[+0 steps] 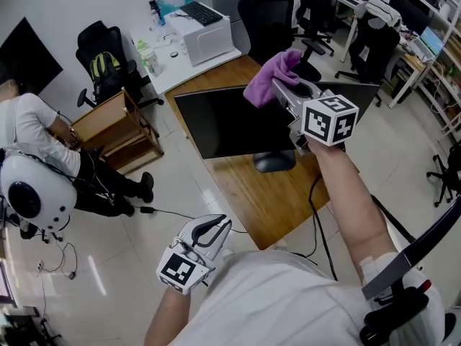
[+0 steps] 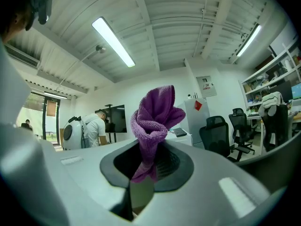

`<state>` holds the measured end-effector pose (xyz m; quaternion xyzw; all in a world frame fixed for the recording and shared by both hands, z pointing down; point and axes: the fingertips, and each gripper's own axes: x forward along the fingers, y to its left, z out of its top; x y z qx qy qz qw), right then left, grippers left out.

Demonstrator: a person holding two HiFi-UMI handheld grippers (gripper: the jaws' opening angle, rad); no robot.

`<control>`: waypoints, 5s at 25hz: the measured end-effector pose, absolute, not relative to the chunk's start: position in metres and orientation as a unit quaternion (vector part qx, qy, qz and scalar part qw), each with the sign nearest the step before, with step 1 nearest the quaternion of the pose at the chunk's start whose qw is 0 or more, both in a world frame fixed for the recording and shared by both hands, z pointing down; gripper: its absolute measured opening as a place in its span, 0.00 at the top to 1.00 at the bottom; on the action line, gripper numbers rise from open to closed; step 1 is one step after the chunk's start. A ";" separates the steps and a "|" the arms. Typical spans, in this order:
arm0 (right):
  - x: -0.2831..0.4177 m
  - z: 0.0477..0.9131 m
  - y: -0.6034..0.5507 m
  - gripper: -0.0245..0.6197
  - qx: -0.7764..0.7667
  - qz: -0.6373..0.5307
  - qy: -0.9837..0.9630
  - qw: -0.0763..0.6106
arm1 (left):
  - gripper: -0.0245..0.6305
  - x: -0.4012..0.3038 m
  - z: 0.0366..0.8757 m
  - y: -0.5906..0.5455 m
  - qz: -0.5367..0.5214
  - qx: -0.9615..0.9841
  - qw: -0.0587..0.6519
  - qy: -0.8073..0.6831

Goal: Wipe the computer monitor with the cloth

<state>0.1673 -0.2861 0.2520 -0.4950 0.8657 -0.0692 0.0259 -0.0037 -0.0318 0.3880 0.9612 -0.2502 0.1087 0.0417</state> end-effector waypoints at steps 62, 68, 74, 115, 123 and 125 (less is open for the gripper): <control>0.503 0.284 -0.227 0.87 -0.643 -0.083 0.759 0.057 | 0.85 0.182 0.393 -0.044 0.142 0.977 0.032 -0.157; 0.504 0.291 -0.222 0.87 -0.642 -0.091 0.757 0.078 | 0.85 0.181 0.394 -0.040 0.148 0.975 0.033 -0.160; 0.505 0.309 -0.215 0.87 -0.645 -0.105 0.753 0.081 | 0.85 0.180 0.393 -0.033 0.160 0.974 0.031 -0.158; 0.505 0.502 -0.222 0.88 -0.659 -0.220 0.719 0.004 | 0.85 0.147 0.388 -0.021 0.219 0.952 0.057 -0.206; 0.507 0.539 -0.221 0.87 -0.662 -0.244 0.709 -0.016 | 0.85 0.147 0.389 -0.021 0.227 0.949 0.064 -0.210; 0.507 0.548 -0.220 0.88 -0.662 -0.248 0.706 -0.021 | 0.85 0.146 0.390 -0.022 0.229 0.948 0.065 -0.211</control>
